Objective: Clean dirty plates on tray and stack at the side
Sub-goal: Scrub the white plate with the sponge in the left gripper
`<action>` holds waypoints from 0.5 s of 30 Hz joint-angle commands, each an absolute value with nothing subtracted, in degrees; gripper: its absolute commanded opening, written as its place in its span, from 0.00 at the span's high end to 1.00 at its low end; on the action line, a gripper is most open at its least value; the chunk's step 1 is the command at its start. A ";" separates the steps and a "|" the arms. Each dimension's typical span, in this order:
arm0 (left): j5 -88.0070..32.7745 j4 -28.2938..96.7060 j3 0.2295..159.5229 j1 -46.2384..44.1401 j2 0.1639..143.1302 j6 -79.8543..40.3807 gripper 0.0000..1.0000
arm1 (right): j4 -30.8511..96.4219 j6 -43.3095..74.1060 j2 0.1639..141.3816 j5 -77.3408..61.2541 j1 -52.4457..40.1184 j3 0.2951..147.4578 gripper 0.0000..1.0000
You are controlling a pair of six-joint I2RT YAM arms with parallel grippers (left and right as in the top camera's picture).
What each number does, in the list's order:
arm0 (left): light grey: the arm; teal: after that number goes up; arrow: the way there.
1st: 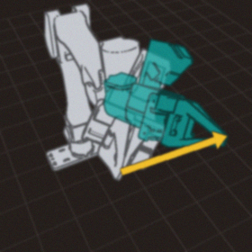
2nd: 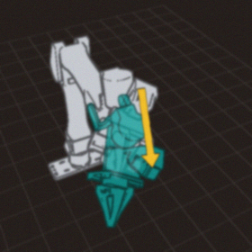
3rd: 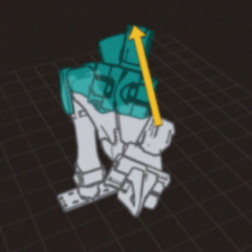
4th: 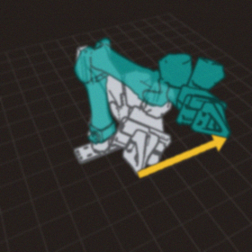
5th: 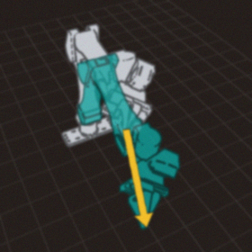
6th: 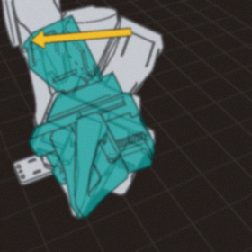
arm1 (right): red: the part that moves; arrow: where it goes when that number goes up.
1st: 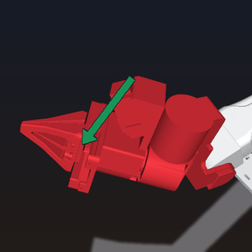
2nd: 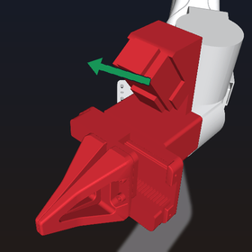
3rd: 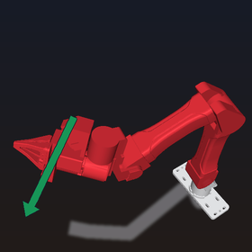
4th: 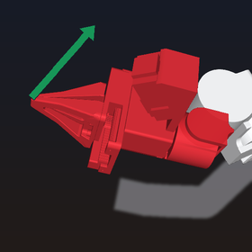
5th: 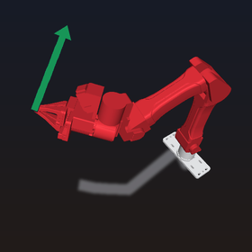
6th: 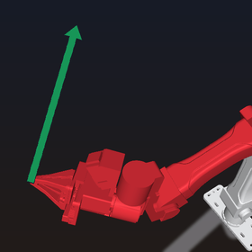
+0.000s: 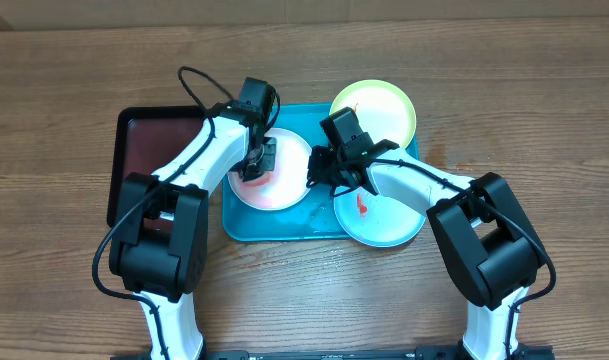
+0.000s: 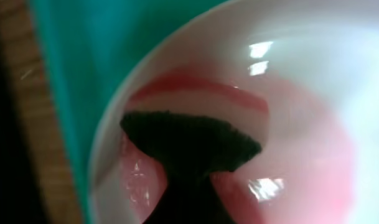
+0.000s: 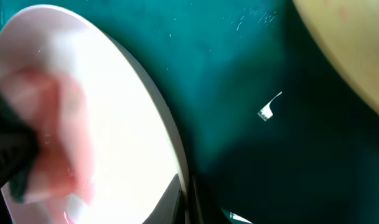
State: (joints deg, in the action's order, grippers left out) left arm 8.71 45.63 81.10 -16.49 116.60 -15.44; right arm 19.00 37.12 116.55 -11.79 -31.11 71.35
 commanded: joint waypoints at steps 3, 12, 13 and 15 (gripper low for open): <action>9.91 50.96 80.77 -16.19 116.90 -24.14 0.96 | 19.40 37.34 118.41 -11.22 -30.76 71.77 0.96; -22.83 55.35 80.77 -16.21 116.90 -4.12 0.96 | 19.40 37.36 118.41 -11.25 -30.76 71.77 0.95; -22.55 54.37 80.77 -16.21 116.90 -3.73 0.96 | 19.40 37.36 118.41 -11.25 -30.76 71.77 0.95; -21.37 51.27 80.77 -16.21 116.90 -3.77 0.96 | 19.38 37.58 118.41 -11.22 -30.76 71.77 0.95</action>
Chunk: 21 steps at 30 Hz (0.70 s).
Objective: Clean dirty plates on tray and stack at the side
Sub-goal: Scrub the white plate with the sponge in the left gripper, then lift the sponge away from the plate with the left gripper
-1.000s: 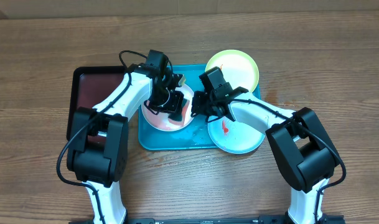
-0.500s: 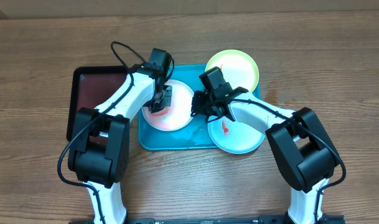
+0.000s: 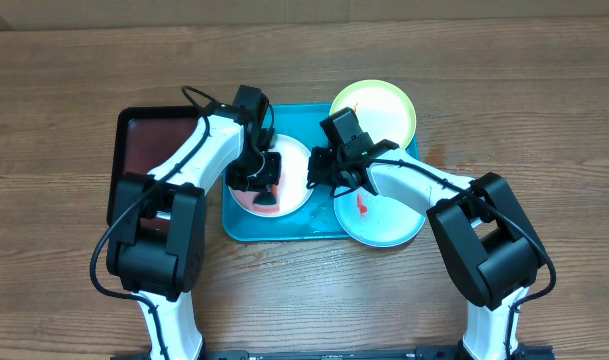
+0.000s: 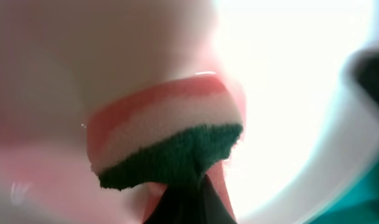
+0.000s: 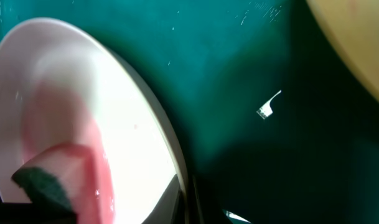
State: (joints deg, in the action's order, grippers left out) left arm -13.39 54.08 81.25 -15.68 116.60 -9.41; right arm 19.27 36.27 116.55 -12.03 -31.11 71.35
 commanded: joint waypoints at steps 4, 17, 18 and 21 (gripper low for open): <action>-20.27 42.61 80.77 -16.21 116.90 -3.81 0.96 | 19.40 37.58 118.41 -11.25 -30.76 71.77 0.95; 1.87 39.75 84.51 -15.33 116.22 -13.63 0.96 | 19.40 37.58 118.41 -11.25 -30.76 71.77 0.95; 1.87 42.48 86.70 -14.85 116.11 -14.41 0.96 | 19.40 37.58 118.41 -11.25 -30.76 71.77 0.95; 1.08 51.83 95.24 -12.73 116.07 -15.31 0.96 | 19.33 38.13 118.41 -11.22 -30.76 71.79 0.95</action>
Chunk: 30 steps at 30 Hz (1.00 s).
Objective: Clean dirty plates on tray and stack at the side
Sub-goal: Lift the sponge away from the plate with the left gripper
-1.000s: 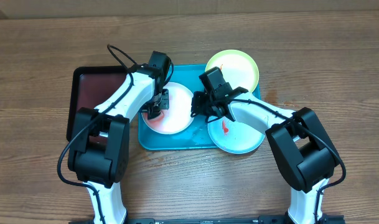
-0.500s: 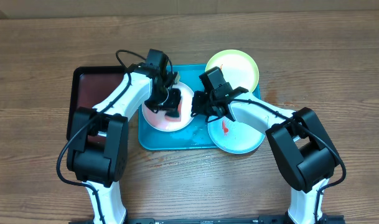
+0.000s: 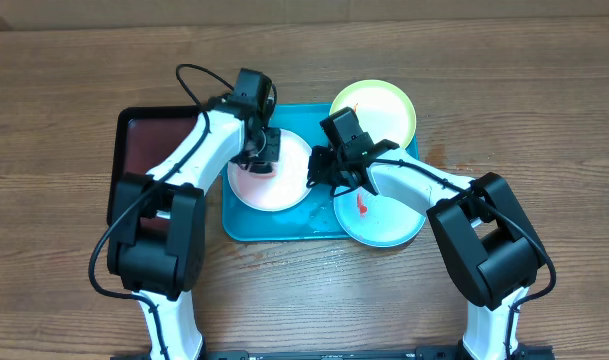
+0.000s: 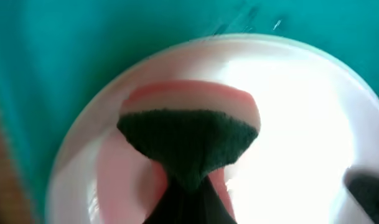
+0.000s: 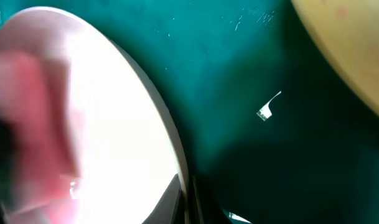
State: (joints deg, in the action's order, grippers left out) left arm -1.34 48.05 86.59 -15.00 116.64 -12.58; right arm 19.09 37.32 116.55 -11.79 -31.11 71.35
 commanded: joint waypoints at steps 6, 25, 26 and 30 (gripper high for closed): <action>-0.01 69.80 112.07 -8.60 116.07 -15.20 0.96 | 20.95 39.05 118.08 -11.22 -30.76 73.54 0.96; -0.05 86.52 120.16 -7.05 116.09 -14.35 0.96 | 50.15 37.15 107.72 19.35 -40.86 86.65 0.96; -0.03 86.39 120.16 -7.05 116.09 -14.66 0.96 | 51.72 37.45 107.42 21.78 -41.50 87.31 0.96; -0.05 86.13 120.16 -7.05 116.09 -15.09 0.96 | 57.34 38.37 107.35 30.55 -43.33 90.28 0.96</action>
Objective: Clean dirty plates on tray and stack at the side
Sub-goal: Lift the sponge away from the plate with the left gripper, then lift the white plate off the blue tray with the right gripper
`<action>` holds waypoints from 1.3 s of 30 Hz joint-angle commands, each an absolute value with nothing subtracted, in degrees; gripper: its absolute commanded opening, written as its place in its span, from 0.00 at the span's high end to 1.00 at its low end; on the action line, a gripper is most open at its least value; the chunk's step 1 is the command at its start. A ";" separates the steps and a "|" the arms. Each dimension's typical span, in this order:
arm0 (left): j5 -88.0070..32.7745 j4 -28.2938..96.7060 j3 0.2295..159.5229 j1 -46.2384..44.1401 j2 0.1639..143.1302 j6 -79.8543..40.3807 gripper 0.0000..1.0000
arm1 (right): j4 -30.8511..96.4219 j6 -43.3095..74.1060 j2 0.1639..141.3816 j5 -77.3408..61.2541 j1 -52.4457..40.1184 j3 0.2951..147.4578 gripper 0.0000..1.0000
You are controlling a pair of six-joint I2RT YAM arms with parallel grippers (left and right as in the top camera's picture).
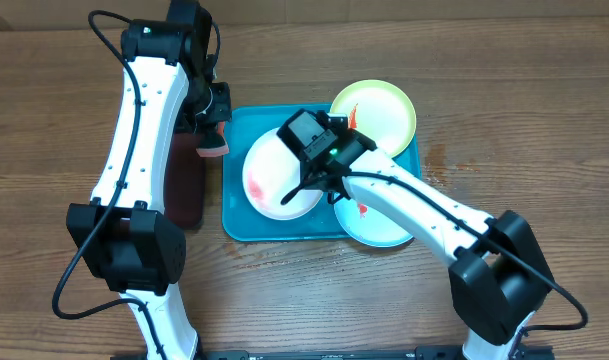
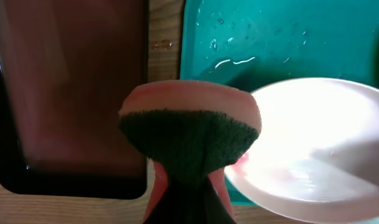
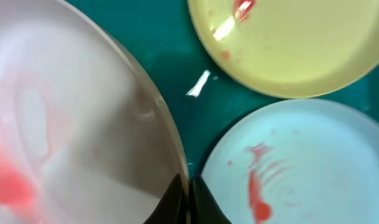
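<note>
My left gripper [image 2: 188, 190] is shut on a pink sponge with a green scrub face [image 2: 189, 127]. It hangs over the strip of table between the dark tray [image 2: 71, 93] and the teal tray [image 2: 270, 37]. Clamped on the rim of the white plate [image 3: 71, 124], my right gripper [image 3: 189, 194] holds it tilted over the teal tray [image 1: 324, 228]. A pink smear remains on that plate's left part [image 1: 256, 185]. The yellow-green plate [image 1: 376, 110] carries red marks and lies at the tray's far right. The light blue plate [image 1: 384, 222] has a red streak and lies at the near right.
The dark red tray [image 1: 184, 185] stands left of the teal one, partly under my left arm. Bare wooden table [image 1: 524, 120] surrounds both trays. The yellow-green plate [image 3: 289, 43] and the blue plate [image 3: 295, 168] lie close beside my right gripper.
My left gripper has come off the white plate with the sponge and now hangs left of the teal tray. The right gripper, still on the rim, now holds the plate higher and farther left.
The sponge in my left gripper pressed on the white plate's left part, then its near part, then its far left, while the right gripper held the rim. The red smear shrank. Now the sponge is away and the plate is held tilted.
</note>
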State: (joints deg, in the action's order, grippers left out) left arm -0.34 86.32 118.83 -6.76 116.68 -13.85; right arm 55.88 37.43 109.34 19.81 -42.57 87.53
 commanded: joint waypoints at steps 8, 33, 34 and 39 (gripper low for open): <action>-1.13 86.11 120.16 -7.05 116.09 -15.49 0.96 | 62.37 39.70 107.35 46.06 -47.83 93.08 0.96; -1.56 82.59 120.16 -7.09 116.09 -16.97 0.96 | 62.02 39.03 107.35 88.07 -62.19 93.08 0.96; -1.58 82.52 120.16 -7.09 116.09 -16.99 0.96 | 61.84 39.03 107.35 89.03 -62.17 93.08 0.96; -1.98 82.56 120.16 -7.09 116.09 -17.39 0.95 | 61.87 39.07 107.35 89.93 -61.91 93.03 0.96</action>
State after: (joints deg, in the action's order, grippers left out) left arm -1.08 82.72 118.83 -6.76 116.68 -16.40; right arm 62.15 38.74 109.34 86.04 -62.24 91.13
